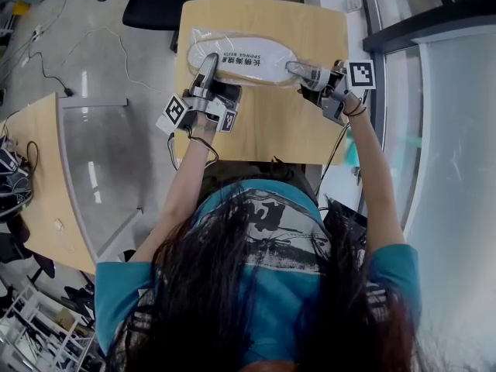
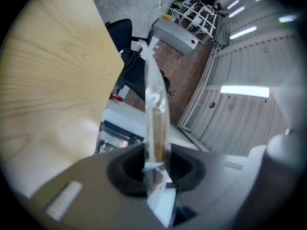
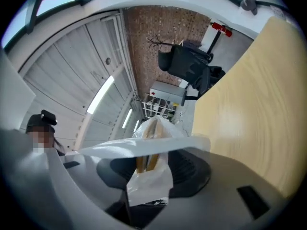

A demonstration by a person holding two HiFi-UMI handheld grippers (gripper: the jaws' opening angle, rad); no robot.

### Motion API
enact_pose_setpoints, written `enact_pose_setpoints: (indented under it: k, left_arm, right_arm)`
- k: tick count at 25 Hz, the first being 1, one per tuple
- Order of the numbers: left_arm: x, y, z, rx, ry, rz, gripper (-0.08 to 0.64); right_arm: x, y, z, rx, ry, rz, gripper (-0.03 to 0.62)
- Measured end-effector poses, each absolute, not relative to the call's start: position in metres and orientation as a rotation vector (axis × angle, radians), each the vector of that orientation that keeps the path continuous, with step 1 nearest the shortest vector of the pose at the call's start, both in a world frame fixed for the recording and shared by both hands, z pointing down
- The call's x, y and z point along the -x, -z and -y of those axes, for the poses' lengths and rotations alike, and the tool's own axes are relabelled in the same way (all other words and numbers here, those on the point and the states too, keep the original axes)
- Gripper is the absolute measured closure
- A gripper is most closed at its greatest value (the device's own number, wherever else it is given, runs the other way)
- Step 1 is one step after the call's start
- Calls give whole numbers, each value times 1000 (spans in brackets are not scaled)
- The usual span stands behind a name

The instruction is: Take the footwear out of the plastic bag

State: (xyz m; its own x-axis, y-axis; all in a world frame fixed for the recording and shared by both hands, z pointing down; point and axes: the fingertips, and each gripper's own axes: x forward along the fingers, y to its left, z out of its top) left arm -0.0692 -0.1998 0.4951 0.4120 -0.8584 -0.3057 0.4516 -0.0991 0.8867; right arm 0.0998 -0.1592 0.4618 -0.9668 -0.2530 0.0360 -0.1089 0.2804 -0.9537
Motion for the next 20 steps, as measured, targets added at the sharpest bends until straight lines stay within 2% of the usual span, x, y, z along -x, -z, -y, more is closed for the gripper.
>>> enact_pose_setpoints:
  k: [1,2,5,11,13,15,20]
  left_arm:
    - [68,-500,201,-1231,1133,452,486]
    - [66,-505,202,-1238,1102,474,481]
    - [67,-518,203,-1271,1016,534,477]
    - [95,-538,215,-1269,1006,672,480]
    - [115,-546,220,-1258,999,737,515]
    - [124,-550,224,-1317,908,794,555]
    - [102,-564,223,-1482,600,900,557]
  right_arm:
    - [-103,-469,161,407,1811,-2436,415]
    - [-106,-475,163,469,1837,-2457,468]
    - [-115,-477,161,526,1879,-2456,496]
    - [-144,-484,153,526,1924,-2397,506]
    - [-157,-488,149,553,1935,-2375,506]
    - [-169,-492,144,591,1953,-2356,506]
    - [-206,-503,134,724,1969,-2364,506]
